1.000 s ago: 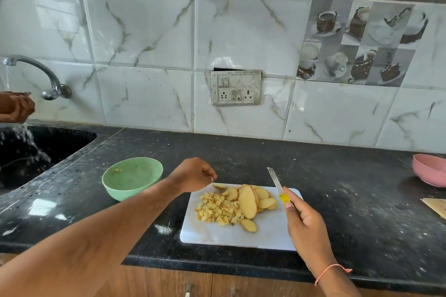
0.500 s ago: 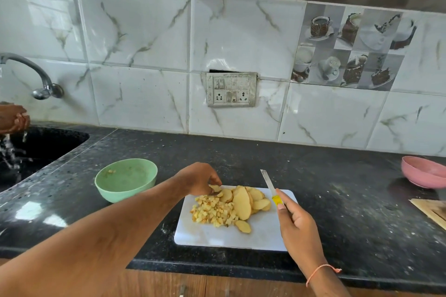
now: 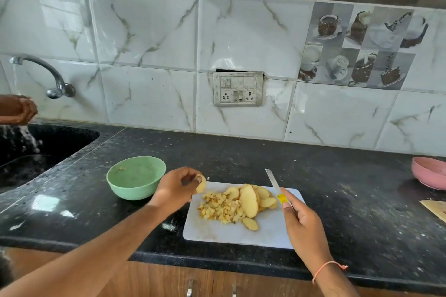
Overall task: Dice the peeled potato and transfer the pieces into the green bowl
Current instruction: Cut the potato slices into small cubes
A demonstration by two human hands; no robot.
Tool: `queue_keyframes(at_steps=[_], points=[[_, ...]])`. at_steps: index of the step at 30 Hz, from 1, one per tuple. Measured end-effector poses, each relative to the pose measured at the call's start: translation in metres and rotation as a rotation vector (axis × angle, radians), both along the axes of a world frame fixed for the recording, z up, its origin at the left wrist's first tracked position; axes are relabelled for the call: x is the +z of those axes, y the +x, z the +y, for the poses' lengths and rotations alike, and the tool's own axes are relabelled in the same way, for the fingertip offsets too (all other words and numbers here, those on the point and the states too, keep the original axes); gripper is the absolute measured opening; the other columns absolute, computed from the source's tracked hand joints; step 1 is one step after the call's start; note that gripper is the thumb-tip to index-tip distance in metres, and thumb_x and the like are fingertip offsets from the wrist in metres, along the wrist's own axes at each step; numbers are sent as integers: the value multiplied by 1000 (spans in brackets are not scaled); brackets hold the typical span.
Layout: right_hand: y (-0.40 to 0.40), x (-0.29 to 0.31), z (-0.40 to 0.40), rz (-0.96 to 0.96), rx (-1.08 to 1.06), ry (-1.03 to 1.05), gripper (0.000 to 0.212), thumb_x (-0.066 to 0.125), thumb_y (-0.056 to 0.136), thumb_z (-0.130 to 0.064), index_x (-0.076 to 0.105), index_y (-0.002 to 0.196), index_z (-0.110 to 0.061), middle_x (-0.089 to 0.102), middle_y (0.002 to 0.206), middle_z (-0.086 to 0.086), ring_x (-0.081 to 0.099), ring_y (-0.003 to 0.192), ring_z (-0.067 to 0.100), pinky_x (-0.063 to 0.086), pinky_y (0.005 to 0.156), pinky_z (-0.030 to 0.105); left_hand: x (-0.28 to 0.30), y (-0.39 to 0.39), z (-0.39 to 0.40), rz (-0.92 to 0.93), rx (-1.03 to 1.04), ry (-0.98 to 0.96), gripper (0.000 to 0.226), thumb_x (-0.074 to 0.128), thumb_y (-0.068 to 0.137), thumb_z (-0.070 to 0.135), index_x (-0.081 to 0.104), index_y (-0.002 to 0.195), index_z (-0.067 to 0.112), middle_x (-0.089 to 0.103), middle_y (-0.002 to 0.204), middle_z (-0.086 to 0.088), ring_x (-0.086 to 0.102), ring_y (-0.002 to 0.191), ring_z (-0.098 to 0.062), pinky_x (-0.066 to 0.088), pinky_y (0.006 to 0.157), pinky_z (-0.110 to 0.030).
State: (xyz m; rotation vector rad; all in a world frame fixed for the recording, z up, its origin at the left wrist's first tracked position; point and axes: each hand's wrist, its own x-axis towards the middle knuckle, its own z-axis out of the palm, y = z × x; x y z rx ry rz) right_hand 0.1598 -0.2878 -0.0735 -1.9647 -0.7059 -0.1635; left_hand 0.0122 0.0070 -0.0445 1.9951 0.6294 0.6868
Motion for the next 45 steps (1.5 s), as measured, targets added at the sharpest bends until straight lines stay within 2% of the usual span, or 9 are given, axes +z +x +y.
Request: queue_keyframes(at_steps=[7,11,15,20,23,32,37,40,45], points=[[-24,14,7,-49,4,-118,41,50,108,-27,56,145,-44,41,57,-6,42,46,8,32,46,21,-34,-48,-7,-85,30,-98,14,67,103,25,72,111,36,78,91,12,75,80,-10,64,67,-29],[-62,19,24,-156,83,-333,49,44,108,-33,36,153,-53,52,53,-4,48,49,11,34,46,25,-37,-48,-10,-110,6,-50,20,64,105,20,71,109,38,77,92,16,74,79,-8,61,72,-28],[-118,27,63,-270,173,-543,59,38,108,-37,12,160,-47,56,70,-10,55,66,8,46,55,22,-36,-48,-13,-110,-21,22,29,61,105,13,71,104,41,76,92,18,72,87,-1,55,78,-17],[-143,19,94,-331,219,-777,62,43,106,-32,18,163,-33,70,105,5,67,92,25,57,75,41,-34,-51,-14,-74,20,118,29,60,105,15,68,107,43,73,97,23,67,94,8,50,77,-9],[-146,15,96,-338,178,-853,66,48,104,-29,18,164,-29,70,108,8,68,94,27,59,78,41,-34,-48,-12,-5,-3,124,27,61,105,19,66,104,45,72,96,25,65,93,12,51,76,-9],[-137,14,81,-329,64,-857,71,46,104,-18,12,165,-27,53,84,2,60,81,22,46,64,37,-37,-38,-11,109,-33,217,10,70,100,33,78,105,36,70,96,21,65,90,7,50,78,-9],[-132,14,76,-310,65,-809,71,47,104,-22,11,165,-32,61,94,0,60,82,18,54,70,35,-36,-41,-3,189,-93,171,22,77,90,49,79,110,39,70,99,19,64,93,4,45,78,-8],[-129,15,72,-289,95,-742,65,42,106,-31,13,164,-37,59,88,-4,59,78,14,56,69,35,-34,-46,7,233,-176,92,34,83,83,46,76,116,43,71,104,18,61,98,10,45,80,-6],[-130,22,73,-263,104,-625,56,36,108,-37,19,161,-41,57,82,-10,56,76,9,55,67,33,-36,-48,10,220,-224,129,33,90,77,37,75,103,52,71,105,21,60,100,9,49,87,-14]])
